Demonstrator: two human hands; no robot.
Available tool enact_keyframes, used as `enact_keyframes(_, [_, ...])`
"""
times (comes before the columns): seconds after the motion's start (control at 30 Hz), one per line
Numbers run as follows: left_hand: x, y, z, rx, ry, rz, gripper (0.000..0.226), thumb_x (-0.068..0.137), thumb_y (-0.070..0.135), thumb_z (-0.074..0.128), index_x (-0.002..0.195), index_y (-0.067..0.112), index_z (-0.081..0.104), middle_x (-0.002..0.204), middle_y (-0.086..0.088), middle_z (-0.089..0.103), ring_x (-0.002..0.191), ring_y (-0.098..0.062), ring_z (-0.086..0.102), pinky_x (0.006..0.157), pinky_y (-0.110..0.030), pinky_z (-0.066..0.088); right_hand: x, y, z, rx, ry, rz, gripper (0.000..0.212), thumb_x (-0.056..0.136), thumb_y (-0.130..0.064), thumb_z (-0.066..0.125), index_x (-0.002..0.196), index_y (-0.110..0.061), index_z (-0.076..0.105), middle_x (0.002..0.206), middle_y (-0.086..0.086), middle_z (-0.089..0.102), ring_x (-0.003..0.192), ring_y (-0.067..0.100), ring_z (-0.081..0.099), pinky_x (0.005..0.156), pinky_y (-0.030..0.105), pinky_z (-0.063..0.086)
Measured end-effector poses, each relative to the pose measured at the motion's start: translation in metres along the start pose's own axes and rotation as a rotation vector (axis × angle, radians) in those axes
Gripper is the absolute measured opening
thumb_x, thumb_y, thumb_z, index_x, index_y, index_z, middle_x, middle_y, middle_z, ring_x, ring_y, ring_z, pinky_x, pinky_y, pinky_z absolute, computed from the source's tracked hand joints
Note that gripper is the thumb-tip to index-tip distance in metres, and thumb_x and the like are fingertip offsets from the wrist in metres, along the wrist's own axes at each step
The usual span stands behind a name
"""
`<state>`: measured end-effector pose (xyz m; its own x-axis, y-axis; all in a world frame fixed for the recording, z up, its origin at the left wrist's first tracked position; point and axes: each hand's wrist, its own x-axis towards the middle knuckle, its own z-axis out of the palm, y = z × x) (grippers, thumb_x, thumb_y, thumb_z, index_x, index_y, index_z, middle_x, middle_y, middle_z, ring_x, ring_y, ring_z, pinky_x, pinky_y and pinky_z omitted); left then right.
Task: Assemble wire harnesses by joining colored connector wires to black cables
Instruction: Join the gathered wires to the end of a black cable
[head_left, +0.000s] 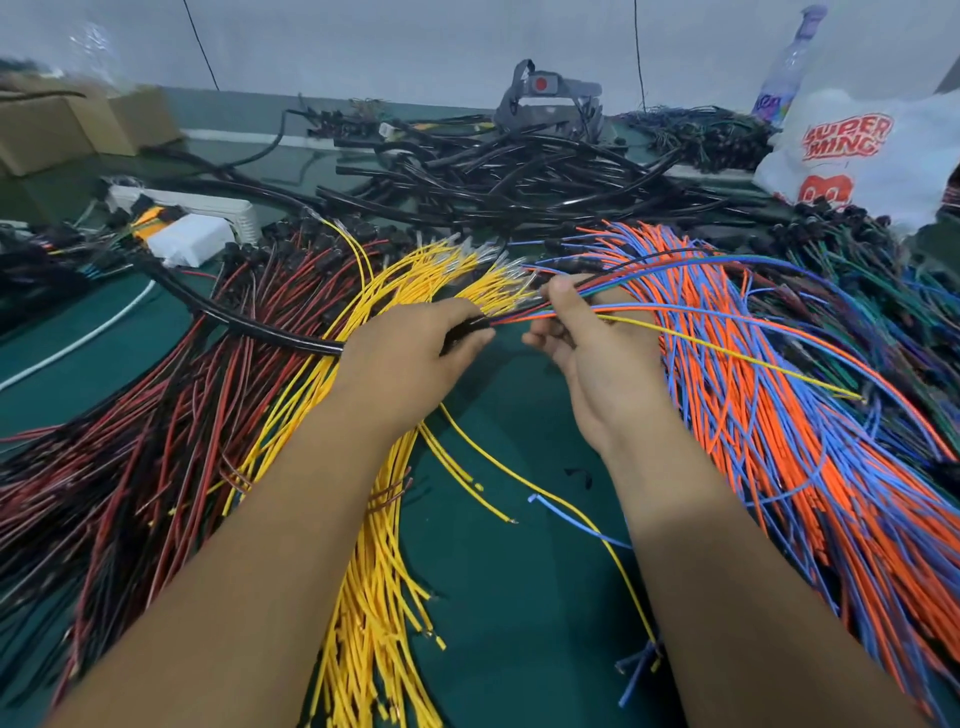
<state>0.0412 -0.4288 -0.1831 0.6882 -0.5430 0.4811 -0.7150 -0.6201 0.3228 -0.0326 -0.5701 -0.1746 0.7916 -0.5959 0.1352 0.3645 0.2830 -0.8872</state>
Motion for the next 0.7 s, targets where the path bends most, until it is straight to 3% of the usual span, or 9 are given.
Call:
enact_keyframes(0.1, [0.001, 0.004, -0.001, -0.017, -0.035, 0.049, 0.022, 0.094, 0.044, 0.048, 0.094, 0.026, 0.062, 0.072, 0.008, 0.058, 0.071, -0.019, 0.053, 0.053, -0.031, 0.039, -0.003, 0.003, 0.001, -0.177, -0.087, -0.042, 0.013, 0.090, -0.005, 0.064, 0.080, -0.013, 0.063, 0.060, -0.003, 0.062, 0.049, 0.008, 0.055, 0.052, 0.023, 0.052])
enact_keyframes(0.23, [0.000, 0.013, 0.000, 0.018, -0.068, 0.112, 0.023, 0.095, 0.038, 0.046, 0.090, 0.020, 0.059, 0.059, 0.010, 0.042, 0.064, -0.021, 0.048, 0.047, -0.028, 0.026, -0.006, 0.004, 0.005, -0.335, -0.100, 0.037, 0.013, 0.086, -0.011, 0.071, 0.076, -0.016, 0.064, 0.061, 0.000, 0.060, 0.048, 0.006, 0.049, 0.049, 0.022, 0.047])
enact_keyframes(0.37, [0.001, 0.010, -0.004, -0.018, -0.029, 0.079, 0.032, 0.098, 0.044, 0.038, 0.078, 0.020, 0.044, 0.055, 0.004, 0.040, 0.054, -0.015, 0.041, 0.046, -0.030, 0.022, -0.002, -0.005, 0.002, 0.012, -0.052, 0.183, 0.008, 0.085, -0.022, 0.070, 0.084, -0.017, 0.063, 0.071, -0.002, 0.059, 0.056, 0.009, 0.052, 0.053, 0.021, 0.046])
enact_keyframes(0.47, [0.000, 0.002, -0.008, -0.014, -0.043, 0.063, 0.032, 0.097, 0.048, 0.038, 0.078, 0.023, 0.044, 0.056, 0.003, 0.043, 0.055, -0.005, 0.042, 0.046, -0.029, 0.021, 0.000, -0.014, -0.004, 0.287, -0.019, 0.167, 0.026, 0.077, -0.034, 0.066, 0.098, -0.020, 0.059, 0.081, -0.004, 0.060, 0.065, 0.009, 0.055, 0.052, 0.018, 0.044])
enact_keyframes(0.57, [0.001, -0.007, -0.009, 0.015, -0.097, 0.030, 0.032, 0.097, 0.050, 0.039, 0.085, 0.024, 0.053, 0.059, 0.004, 0.047, 0.057, -0.006, 0.043, 0.047, -0.029, 0.020, -0.002, -0.020, -0.007, 0.346, -0.007, 0.144, 0.016, 0.085, -0.036, 0.061, 0.081, -0.020, 0.060, 0.084, -0.001, 0.064, 0.065, 0.011, 0.054, 0.048, 0.018, 0.038])
enact_keyframes(0.7, [0.000, -0.014, -0.008, 0.080, -0.102, -0.003, 0.030, 0.096, 0.052, 0.037, 0.089, 0.029, 0.054, 0.060, 0.007, 0.047, 0.057, -0.006, 0.042, 0.047, -0.029, 0.022, -0.001, -0.017, -0.006, 0.174, 0.071, 0.118, 0.049, 0.097, -0.038, 0.052, 0.053, -0.016, 0.046, 0.075, 0.000, 0.067, 0.070, 0.015, 0.060, 0.050, 0.020, 0.042])
